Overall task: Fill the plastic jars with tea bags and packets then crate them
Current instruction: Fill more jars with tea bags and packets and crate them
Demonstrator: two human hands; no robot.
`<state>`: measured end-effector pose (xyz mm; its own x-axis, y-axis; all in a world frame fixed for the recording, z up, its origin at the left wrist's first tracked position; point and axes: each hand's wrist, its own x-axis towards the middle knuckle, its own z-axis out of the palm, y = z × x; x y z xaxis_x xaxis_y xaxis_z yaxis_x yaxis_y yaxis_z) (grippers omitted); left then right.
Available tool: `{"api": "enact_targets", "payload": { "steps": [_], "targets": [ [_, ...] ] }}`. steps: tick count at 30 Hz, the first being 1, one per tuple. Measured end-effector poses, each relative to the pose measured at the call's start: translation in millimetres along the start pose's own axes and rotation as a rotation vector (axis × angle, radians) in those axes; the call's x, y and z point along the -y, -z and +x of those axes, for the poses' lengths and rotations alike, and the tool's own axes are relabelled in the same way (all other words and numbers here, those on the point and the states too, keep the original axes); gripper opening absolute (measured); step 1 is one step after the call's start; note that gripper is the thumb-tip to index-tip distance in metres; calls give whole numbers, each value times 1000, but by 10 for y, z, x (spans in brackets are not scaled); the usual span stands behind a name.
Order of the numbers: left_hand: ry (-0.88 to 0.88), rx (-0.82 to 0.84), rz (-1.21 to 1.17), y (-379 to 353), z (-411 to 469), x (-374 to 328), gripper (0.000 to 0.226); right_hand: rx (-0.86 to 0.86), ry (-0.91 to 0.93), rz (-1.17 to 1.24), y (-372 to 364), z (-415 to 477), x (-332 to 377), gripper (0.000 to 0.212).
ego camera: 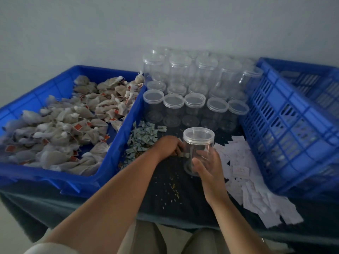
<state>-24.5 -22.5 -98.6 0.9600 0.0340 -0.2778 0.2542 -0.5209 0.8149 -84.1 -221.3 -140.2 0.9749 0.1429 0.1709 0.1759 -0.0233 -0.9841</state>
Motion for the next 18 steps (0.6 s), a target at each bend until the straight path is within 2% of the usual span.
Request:
{"api": "enact_targets", "payload": {
  "steps": [3, 5, 7, 9, 11, 13, 15, 18],
  "targets": [
    [247, 25, -344, 68, -18, -170, 40, 5, 12, -11, -26, 21, 4, 67],
    [243, -63, -394, 158, -61, -341, 46, 22, 25, -27, -40, 20, 13, 65],
    [24, -157, -341, 289, -135, -523, 49, 42, 37, -37, -49, 10, 16, 61],
    [-287, -52, -223, 391, -333, -686, 51, 61, 40, -42, -72, -18, 38, 61],
    [-490, 156, 77, 425, -520, -780, 48, 76, 56, -60, -94, -60, 56, 65],
    [-585, 209, 456, 343, -624, -805, 42, 84, 74, -84, -107, -88, 52, 64],
    [-626, 89, 575, 221, -695, -802, 34, 58, 59, -114, -100, -88, 74, 61],
    [-655, -147, 556, 41, -769, -727, 23, -8, 63, -182, -93, -114, 111, 65]
  ]
}}
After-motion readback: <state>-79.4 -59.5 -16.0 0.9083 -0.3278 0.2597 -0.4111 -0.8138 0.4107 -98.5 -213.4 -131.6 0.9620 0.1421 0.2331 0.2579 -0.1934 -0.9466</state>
